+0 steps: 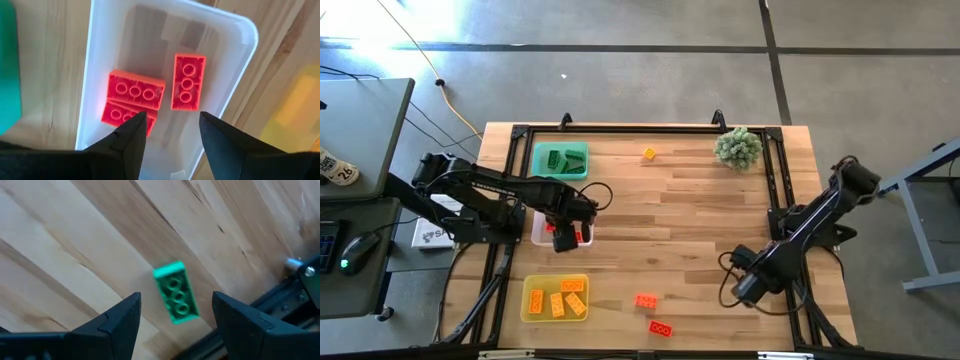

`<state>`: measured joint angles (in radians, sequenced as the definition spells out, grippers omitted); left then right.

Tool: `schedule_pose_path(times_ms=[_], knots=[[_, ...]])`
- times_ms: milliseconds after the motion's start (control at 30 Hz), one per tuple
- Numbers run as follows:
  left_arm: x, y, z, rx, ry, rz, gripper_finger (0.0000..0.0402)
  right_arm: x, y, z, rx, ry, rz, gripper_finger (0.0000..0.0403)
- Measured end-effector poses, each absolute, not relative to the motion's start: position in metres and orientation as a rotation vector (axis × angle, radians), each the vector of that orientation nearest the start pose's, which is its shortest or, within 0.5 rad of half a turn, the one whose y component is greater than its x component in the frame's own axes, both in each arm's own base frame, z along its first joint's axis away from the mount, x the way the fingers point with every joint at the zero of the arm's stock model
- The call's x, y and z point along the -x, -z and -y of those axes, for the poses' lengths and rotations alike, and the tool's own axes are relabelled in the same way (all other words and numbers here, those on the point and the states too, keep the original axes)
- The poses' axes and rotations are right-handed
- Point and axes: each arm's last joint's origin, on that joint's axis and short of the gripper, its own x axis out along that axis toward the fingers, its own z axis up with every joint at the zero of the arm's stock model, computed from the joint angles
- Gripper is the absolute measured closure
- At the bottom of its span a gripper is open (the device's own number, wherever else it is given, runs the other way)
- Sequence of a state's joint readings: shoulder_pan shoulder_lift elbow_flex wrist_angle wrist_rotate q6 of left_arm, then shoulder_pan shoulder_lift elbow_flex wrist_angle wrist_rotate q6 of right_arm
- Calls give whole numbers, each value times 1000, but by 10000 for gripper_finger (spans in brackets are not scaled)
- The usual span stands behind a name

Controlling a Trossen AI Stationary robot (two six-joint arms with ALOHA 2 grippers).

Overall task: Sort & place blocks by color
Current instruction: Put the green game piece into the green bin

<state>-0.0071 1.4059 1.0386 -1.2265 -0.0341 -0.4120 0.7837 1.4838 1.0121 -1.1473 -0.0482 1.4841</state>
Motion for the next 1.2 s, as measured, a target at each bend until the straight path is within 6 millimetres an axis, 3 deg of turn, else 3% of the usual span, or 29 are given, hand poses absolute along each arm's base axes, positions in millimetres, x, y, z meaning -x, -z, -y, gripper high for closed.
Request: schedule_pose_path(times_ms=[300,500,900,1200], knots=[[-225,-240,1,363,-426,-1551,232,-142,-184,-163,-478,397,-1608,171],[-236,-266,1,388,-415,-1451,232,-131,-163,-163,-476,347,-1640,171],[-253,-316,-1,383,-409,-1224,232,-120,-143,-163,-494,330,-1634,174],[-261,-325,-1,397,-384,-1127,232,-118,-132,-161,-573,300,-1626,266]])
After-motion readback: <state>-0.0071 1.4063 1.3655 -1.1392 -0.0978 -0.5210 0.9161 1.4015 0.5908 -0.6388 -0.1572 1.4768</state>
